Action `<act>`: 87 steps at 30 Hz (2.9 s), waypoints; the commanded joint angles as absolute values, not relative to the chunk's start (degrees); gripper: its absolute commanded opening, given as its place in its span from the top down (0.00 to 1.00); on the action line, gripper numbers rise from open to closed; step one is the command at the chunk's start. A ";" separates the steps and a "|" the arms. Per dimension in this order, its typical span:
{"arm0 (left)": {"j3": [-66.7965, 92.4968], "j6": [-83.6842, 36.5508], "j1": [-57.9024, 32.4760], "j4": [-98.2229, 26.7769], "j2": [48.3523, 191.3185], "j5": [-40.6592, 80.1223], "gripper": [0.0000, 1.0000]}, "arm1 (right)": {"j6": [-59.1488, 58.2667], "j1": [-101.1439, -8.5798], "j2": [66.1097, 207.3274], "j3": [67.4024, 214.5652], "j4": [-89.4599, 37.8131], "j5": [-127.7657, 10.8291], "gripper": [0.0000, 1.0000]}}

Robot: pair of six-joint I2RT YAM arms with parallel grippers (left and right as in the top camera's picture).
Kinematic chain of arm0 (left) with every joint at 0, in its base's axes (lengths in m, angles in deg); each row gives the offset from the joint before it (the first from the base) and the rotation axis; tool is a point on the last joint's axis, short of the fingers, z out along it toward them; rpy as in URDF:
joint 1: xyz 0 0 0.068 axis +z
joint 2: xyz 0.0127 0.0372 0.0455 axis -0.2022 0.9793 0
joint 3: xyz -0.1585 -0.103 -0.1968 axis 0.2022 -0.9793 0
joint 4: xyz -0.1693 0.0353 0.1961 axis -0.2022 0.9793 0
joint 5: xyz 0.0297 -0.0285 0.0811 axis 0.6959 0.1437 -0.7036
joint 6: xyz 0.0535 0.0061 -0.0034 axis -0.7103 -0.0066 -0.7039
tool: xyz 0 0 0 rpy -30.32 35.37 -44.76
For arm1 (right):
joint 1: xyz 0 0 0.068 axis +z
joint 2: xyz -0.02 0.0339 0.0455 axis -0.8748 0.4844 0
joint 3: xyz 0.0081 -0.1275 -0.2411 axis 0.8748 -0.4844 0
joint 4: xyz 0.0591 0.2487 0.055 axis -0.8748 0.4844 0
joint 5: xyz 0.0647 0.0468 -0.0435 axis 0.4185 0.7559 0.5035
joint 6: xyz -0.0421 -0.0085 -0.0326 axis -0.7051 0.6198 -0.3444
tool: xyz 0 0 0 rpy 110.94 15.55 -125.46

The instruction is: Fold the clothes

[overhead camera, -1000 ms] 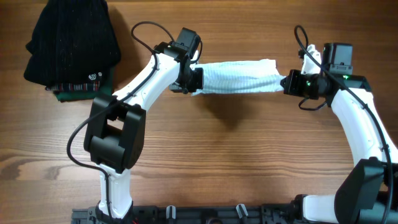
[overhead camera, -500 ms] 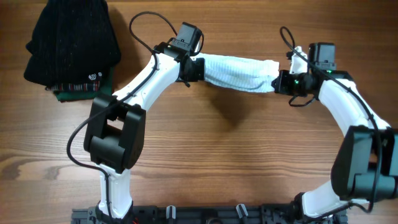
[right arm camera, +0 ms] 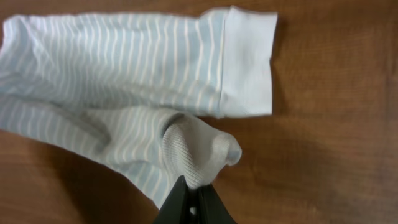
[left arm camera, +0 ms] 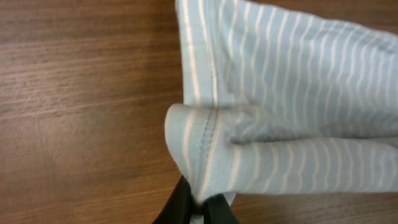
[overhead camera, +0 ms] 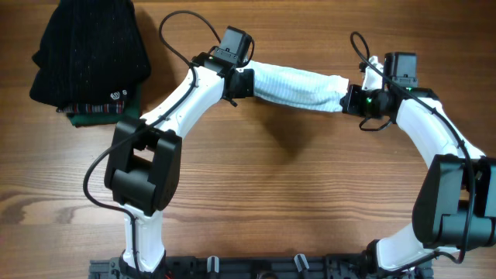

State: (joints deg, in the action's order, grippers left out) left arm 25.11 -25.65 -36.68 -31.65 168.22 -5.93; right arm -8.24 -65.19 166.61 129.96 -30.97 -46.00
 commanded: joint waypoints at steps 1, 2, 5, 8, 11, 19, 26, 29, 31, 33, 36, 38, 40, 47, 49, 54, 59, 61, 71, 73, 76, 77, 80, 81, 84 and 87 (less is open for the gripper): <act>24.81 -25.39 -36.46 -29.07 165.96 -7.35 0.96 | -6.69 -65.10 166.87 131.22 -28.22 -45.21 0.96; 24.81 -24.85 -36.46 -27.43 165.94 -7.33 0.96 | -6.69 -65.10 166.52 131.22 -27.04 -45.04 0.96; 24.81 -24.80 -36.46 -23.63 165.92 -7.33 0.96 | -6.69 -65.10 165.23 131.22 -23.85 -45.02 0.96; 24.81 -24.63 -36.46 -19.25 165.92 -7.09 0.96 | -6.67 -65.10 162.96 131.25 -20.09 -45.02 0.96; 24.81 -24.65 -36.46 -15.60 165.83 -6.15 0.96 | -6.67 -65.10 160.68 131.25 -16.52 -45.02 0.96; 24.92 -24.91 -36.46 -8.35 164.28 -2.98 0.96 | -6.85 -65.10 155.26 131.25 -9.97 -45.02 0.96; 24.92 -24.89 -36.46 -7.47 159.82 -0.22 0.96 | -6.63 -64.99 155.20 131.25 -9.68 -44.77 0.96; 24.92 -24.89 -36.48 -5.90 158.31 -0.20 0.96 | -6.65 -64.97 155.18 131.25 -8.41 -44.12 0.96; 24.92 -24.89 -36.46 -4.37 157.90 -0.22 0.96 | -6.63 -64.97 155.18 131.25 -7.93 -43.92 0.96; 24.89 -24.91 -36.48 -3.23 157.90 -0.25 0.96 | -6.65 -64.95 155.18 131.25 -7.80 -43.66 0.96; 24.89 -24.91 -36.48 -3.56 157.92 -0.29 0.95 | -6.65 -64.93 155.18 131.25 -8.65 -43.18 0.96; 24.89 -24.89 -36.48 -4.59 157.92 -0.44 0.94 | -6.71 -64.80 155.18 131.25 -10.45 -43.07 0.96; 24.89 -24.91 -36.48 -5.48 157.92 -0.46 0.94 | -6.85 -64.47 155.20 131.25 -12.55 -43.09 0.96; 24.87 -24.87 -36.48 -10.05 158.14 -3.28 0.94 | -6.85 -62.54 156.05 131.22 -21.22 -43.86 0.96; 24.78 -24.87 -36.48 -11.45 158.29 -4.01 0.94 | -6.85 -61.74 156.93 131.22 -23.30 -44.23 0.96; 24.78 -24.87 -36.48 -13.48 159.63 -6.39 0.96 | -6.69 -60.21 160.53 131.22 -26.51 -46.65 0.96; 24.78 -24.89 -36.48 -14.27 162.29 -9.10 0.96 | -6.69 -60.12 164.77 131.22 -28.46 -48.08 0.96; 24.78 -24.87 -36.46 -14.75 163.47 -10.47 0.96 | -6.67 -60.12 166.30 131.22 -29.44 -49.12 0.96; 24.78 -24.89 -35.81 -19.49 168.76 -14.67 0.96 | -6.63 -60.14 170.43 131.22 -36.72 -52.03 0.96; 24.78 -24.87 -34.93 -20.57 169.40 -14.67 0.96 | -6.67 -60.14 170.63 131.22 -37.66 -53.06 0.96; 24.78 -24.87 -33.64 -21.53 169.70 -14.65 0.96 | -6.67 -60.14 170.87 131.22 -38.07 -53.56 0.96; 24.78 -24.87 -33.14 -21.81 169.70 -14.67 0.96 | -6.69 -60.14 171.07 131.22 -38.10 -53.71 0.96; 24.78 -24.89 -31.70 -22.69 169.70 -14.67 0.96 | -6.69 -60.14 172.05 131.22 -38.29 -53.71 0.96; 24.78 -24.87 -31.28 -23.01 169.70 -14.65 0.96 | -6.67 -60.14 172.42 131.22 -38.34 -53.71 0.96; 24.78 -24.89 -30.45 -23.71 169.70 -14.65 0.94 | -6.67 -60.14 173.45 131.22 -38.51 -53.69 0.96; 24.78 -24.89 -30.41 -24.19 169.70 -14.63 0.89 | -6.65 -60.14 174.21 131.22 -38.93 -53.69 0.96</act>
